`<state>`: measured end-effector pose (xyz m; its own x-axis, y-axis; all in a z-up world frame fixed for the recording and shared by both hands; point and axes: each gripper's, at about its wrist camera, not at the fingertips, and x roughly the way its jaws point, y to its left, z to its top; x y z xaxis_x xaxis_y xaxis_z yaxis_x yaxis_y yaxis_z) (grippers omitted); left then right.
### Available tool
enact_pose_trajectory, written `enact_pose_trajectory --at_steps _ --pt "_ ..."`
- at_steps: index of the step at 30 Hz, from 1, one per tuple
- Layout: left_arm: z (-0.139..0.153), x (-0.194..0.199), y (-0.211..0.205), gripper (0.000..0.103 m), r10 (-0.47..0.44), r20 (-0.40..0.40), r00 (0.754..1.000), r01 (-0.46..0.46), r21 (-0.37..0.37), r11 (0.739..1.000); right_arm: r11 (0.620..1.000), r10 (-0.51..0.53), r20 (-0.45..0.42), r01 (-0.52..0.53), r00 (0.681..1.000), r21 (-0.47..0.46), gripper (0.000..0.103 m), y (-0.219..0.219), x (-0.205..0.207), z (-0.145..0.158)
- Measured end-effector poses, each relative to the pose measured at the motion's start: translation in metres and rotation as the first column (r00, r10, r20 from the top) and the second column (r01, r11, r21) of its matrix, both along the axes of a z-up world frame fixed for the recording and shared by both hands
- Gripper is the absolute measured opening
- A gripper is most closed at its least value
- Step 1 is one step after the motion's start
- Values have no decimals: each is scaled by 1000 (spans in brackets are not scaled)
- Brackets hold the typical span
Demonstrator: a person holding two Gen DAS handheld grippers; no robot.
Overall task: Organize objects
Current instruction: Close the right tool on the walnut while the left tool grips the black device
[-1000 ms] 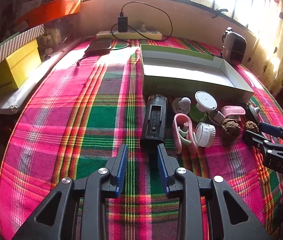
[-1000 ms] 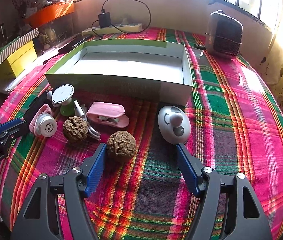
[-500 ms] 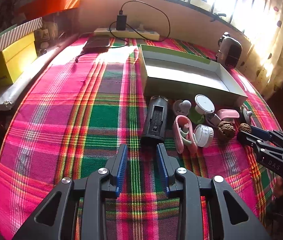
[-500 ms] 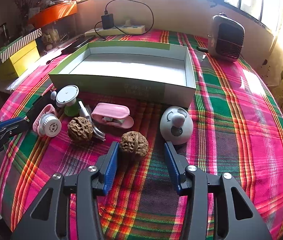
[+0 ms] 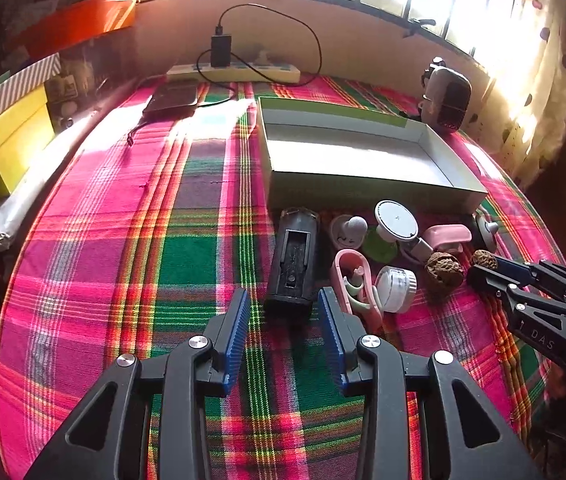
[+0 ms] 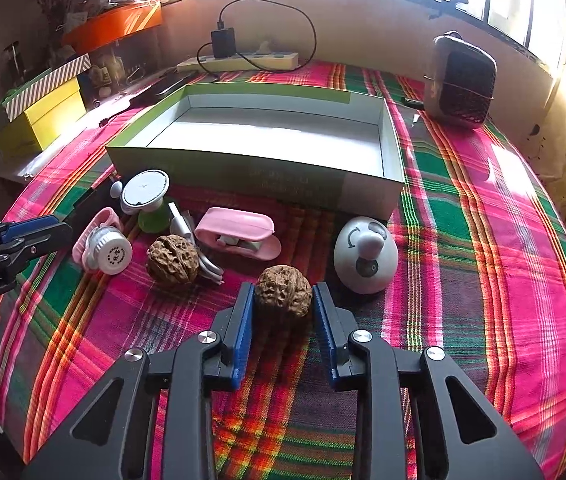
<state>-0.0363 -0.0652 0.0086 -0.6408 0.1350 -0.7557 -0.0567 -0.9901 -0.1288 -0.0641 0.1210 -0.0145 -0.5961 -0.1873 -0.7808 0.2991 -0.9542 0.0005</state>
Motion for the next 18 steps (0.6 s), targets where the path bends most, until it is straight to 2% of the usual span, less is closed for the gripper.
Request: enact_pose_trajectory --at_steps 7,18 --pt "-3 -12 5 34 -19 13 1000 19 -47 999 1000 0 2 0 1000 -5 30 1 0 0" --pt "-5 -31 11 34 -40 24 999 42 -75 996 1000 -1 3 1 1000 -8 30 1 -1 0"
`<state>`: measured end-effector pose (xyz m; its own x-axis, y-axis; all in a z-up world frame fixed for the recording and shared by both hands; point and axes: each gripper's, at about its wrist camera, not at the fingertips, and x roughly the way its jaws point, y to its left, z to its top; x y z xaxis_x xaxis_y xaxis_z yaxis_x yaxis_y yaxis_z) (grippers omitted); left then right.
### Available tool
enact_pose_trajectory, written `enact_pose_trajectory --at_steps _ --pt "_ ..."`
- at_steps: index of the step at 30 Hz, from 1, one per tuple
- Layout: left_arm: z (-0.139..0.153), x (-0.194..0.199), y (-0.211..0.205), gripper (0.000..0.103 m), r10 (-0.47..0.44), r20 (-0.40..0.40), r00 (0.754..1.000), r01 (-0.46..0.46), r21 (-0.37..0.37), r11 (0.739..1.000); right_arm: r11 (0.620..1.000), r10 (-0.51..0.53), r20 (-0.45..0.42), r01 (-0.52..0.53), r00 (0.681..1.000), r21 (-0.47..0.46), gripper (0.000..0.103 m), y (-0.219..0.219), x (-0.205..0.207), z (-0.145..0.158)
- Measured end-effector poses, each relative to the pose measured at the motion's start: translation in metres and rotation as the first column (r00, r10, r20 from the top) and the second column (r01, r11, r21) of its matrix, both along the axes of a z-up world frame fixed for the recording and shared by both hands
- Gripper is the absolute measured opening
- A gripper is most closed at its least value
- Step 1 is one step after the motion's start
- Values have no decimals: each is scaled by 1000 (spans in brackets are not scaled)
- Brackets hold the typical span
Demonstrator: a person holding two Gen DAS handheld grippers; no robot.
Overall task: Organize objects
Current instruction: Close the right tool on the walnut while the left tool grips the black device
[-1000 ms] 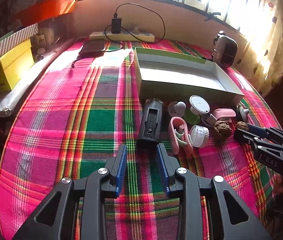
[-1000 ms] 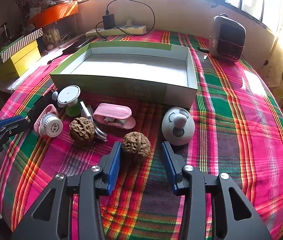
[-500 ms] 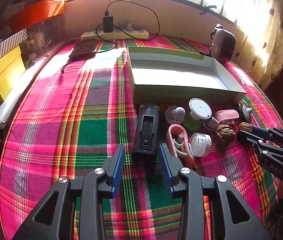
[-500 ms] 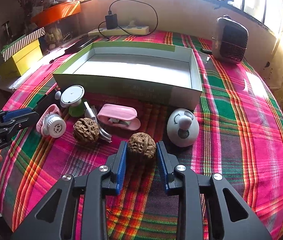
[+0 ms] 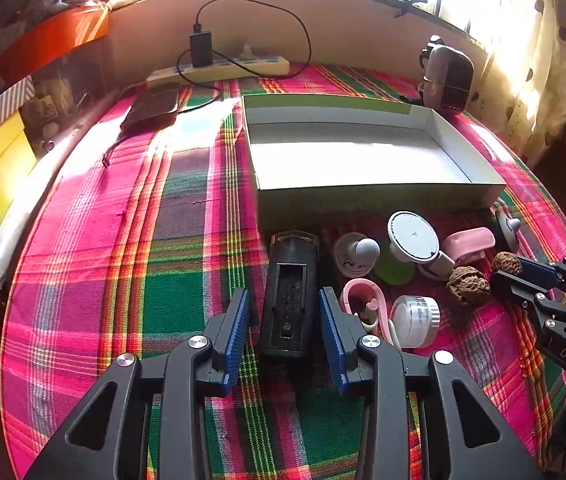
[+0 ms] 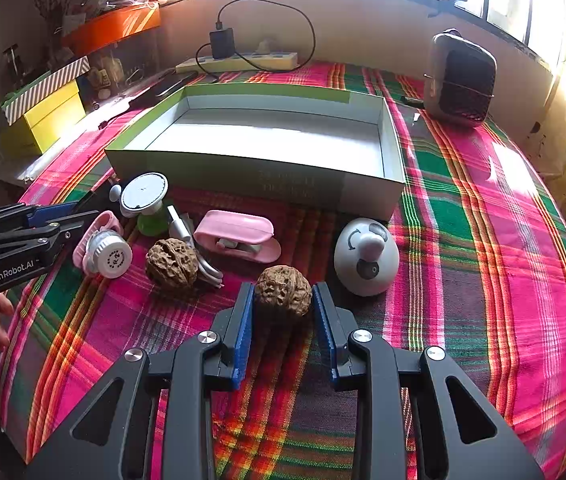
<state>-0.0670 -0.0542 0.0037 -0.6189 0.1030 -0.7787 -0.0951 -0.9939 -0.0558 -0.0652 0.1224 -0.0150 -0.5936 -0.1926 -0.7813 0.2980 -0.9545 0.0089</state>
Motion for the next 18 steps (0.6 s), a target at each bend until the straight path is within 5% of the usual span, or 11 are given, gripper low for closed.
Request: enact_pose_trajectory --at_steps 18 --pt "0 -8 5 33 34 -6 999 -34 -37 999 1000 -1 1 1 1000 -6 30 0 -1 0"
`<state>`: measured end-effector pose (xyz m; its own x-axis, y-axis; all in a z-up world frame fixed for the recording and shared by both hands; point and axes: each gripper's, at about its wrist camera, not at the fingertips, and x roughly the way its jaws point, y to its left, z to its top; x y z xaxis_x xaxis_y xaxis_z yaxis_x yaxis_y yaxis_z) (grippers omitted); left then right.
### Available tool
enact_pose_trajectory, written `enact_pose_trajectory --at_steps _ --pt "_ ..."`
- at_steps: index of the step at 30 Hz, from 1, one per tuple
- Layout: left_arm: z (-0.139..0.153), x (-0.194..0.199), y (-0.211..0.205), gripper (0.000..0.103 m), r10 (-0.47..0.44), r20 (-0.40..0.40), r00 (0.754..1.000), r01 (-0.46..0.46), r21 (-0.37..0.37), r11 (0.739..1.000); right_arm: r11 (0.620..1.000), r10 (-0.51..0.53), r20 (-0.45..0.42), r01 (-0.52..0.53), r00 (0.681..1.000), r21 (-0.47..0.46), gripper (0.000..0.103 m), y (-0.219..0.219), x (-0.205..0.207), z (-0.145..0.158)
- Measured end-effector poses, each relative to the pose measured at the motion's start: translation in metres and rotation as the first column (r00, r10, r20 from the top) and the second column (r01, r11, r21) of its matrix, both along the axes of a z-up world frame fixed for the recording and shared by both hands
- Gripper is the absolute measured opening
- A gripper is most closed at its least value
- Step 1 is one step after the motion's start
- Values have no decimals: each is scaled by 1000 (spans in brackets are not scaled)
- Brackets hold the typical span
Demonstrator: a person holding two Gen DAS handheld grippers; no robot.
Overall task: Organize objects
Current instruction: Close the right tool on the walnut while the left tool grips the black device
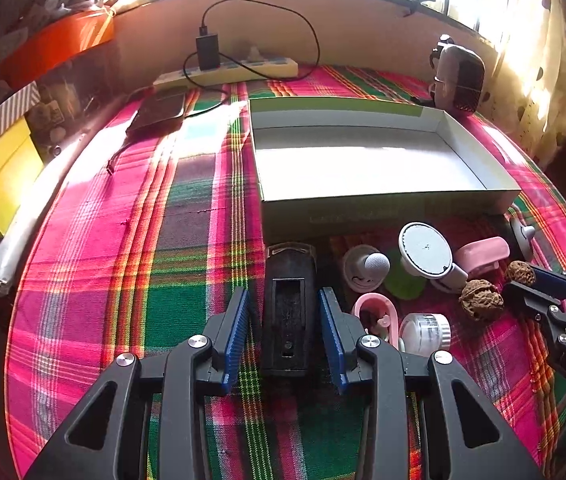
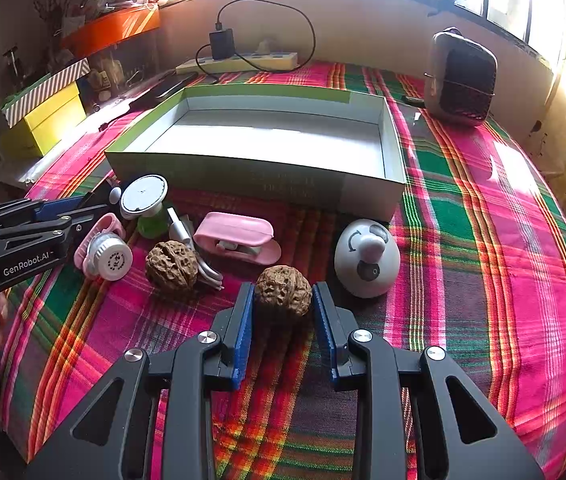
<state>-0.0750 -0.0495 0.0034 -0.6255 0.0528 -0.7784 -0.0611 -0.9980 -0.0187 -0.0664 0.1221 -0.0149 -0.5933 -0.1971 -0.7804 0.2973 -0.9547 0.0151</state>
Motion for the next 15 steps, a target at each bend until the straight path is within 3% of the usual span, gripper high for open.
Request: enact_pose_trajectory --at_steps 5,15 --pt "0 1 0 25 10 0 1000 -10 -13 1000 1000 -1 0 1 1000 -5 30 0 0 0" --pt "0 1 -3 25 15 3 1000 -15 4 1000 1000 -1 0 1 1000 -5 30 0 -1 0"
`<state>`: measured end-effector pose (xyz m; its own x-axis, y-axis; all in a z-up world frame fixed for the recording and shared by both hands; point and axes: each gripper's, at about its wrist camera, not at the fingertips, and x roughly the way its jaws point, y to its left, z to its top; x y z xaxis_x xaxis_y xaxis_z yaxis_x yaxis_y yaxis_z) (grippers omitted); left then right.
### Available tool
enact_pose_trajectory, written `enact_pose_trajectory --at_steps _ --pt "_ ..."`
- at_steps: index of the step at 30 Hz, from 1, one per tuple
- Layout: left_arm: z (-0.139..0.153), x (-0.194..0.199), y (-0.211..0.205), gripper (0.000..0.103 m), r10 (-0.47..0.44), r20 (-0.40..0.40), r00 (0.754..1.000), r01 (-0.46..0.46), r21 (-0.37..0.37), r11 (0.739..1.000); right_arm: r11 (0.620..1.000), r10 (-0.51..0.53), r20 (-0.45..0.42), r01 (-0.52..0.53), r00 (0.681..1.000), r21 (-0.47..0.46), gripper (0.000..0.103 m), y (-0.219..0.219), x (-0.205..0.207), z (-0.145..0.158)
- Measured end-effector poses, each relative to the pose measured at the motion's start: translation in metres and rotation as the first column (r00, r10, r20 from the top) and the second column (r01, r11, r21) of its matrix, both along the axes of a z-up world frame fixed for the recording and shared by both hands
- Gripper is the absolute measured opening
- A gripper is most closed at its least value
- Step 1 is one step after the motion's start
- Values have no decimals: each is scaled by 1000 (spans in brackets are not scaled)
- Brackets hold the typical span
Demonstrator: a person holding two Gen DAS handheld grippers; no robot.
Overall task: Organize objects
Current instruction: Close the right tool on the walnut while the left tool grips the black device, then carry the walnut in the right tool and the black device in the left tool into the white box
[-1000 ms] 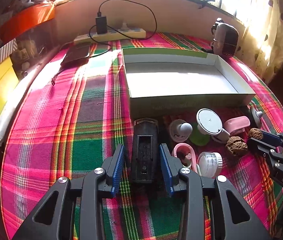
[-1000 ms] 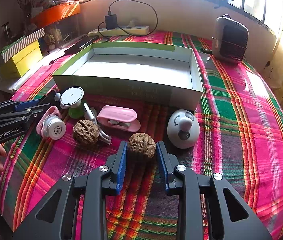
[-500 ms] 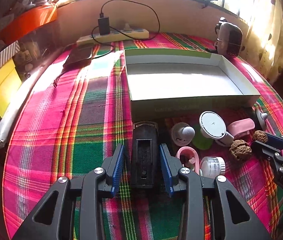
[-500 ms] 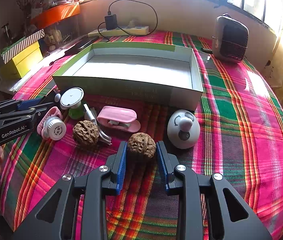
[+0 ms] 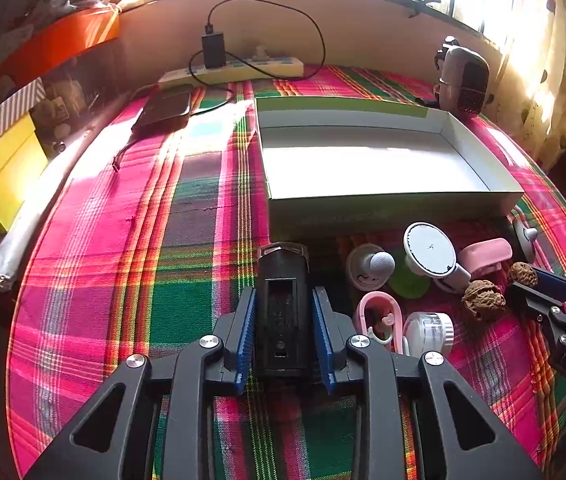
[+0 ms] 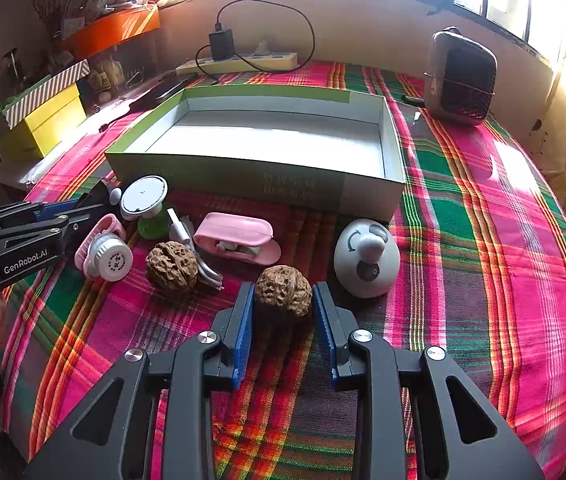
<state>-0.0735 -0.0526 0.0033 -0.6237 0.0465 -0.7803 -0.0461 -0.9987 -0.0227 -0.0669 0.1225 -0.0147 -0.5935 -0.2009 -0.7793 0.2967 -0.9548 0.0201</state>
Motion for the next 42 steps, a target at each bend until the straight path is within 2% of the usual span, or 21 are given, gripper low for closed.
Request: enact_pose_trajectory --at_steps 10,22,32,42 --pt "4 4 0 25 6 12 1000 -6 6 1000 1000 -15 0 15 1000 -11 30 3 1 1" --pt "36 0 5 25 -26 -24 999 27 35 999 999 4 -30 -6 1000 -49 30 3 -3 25" --pt "55 -29 12 25 -55 -45 997 58 51 997 997 7 -64 -12 998 -75 30 -3 -36 53" --pt "51 -75 20 25 -72 -32 997 74 70 995 998 11 -63 -16 998 -66 30 -22 -88 61"
